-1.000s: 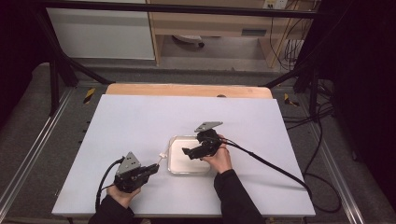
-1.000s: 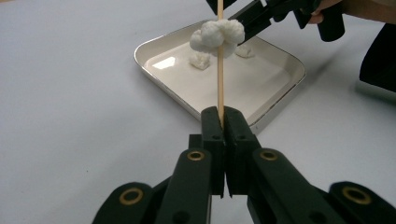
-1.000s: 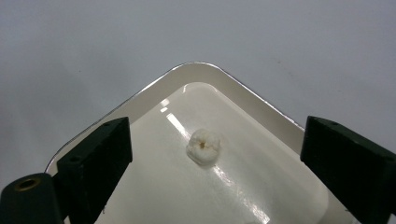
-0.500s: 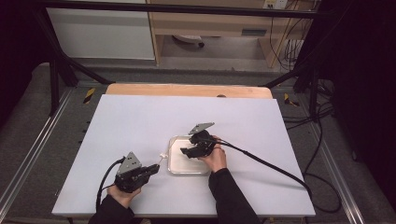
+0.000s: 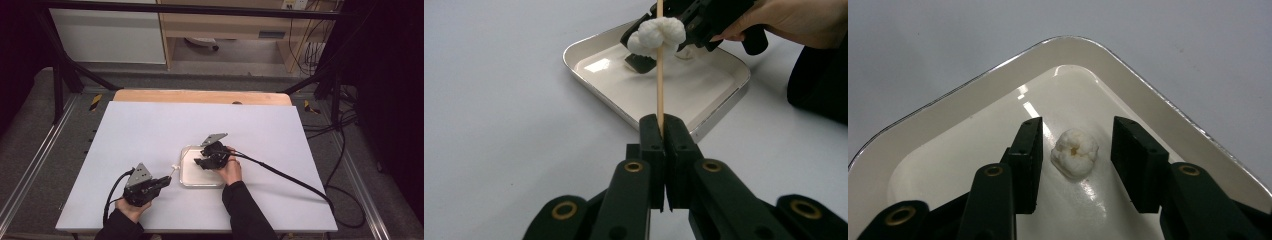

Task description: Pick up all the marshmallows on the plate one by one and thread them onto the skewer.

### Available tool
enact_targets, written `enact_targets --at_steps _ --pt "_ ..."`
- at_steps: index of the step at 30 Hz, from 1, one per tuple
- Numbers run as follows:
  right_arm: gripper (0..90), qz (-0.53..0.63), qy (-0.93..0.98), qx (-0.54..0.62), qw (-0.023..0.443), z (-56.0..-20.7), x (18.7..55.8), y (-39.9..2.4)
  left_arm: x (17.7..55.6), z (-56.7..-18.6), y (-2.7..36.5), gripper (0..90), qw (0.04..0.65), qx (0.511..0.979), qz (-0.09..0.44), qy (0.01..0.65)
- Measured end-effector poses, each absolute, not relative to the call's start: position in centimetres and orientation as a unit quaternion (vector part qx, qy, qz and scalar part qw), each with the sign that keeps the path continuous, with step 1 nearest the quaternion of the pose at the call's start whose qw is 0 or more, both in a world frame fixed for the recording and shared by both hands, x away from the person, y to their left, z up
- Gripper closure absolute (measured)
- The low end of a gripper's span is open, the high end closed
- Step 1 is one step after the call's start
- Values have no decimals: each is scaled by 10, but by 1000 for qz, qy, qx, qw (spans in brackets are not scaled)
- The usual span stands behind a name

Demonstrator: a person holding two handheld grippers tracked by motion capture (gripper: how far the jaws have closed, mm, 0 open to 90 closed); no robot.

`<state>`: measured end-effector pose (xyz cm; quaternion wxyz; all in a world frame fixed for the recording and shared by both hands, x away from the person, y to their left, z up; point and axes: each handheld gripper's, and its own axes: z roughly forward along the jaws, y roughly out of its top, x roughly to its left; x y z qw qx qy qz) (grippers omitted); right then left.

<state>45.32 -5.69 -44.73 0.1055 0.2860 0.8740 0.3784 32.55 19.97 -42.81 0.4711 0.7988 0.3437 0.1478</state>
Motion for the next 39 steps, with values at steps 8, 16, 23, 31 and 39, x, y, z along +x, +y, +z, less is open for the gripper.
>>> enact_targets --at_steps 8,16,23,31,39 --pt "672 380 873 287 110 -449 453 -57 325 -428 199 881 471 799 147 344" --pt "698 383 868 299 102 -447 452 -57 325 -428 199 881 471 800 147 342" --pt "705 398 863 299 91 -435 448 -61 325 -428 199 881 470 800 148 341" --pt "705 430 850 298 65 -416 438 -69 324 -428 199 881 472 800 149 340" --pt "704 476 827 297 37 -399 427 -86 323 -427 197 881 474 801 148 334"
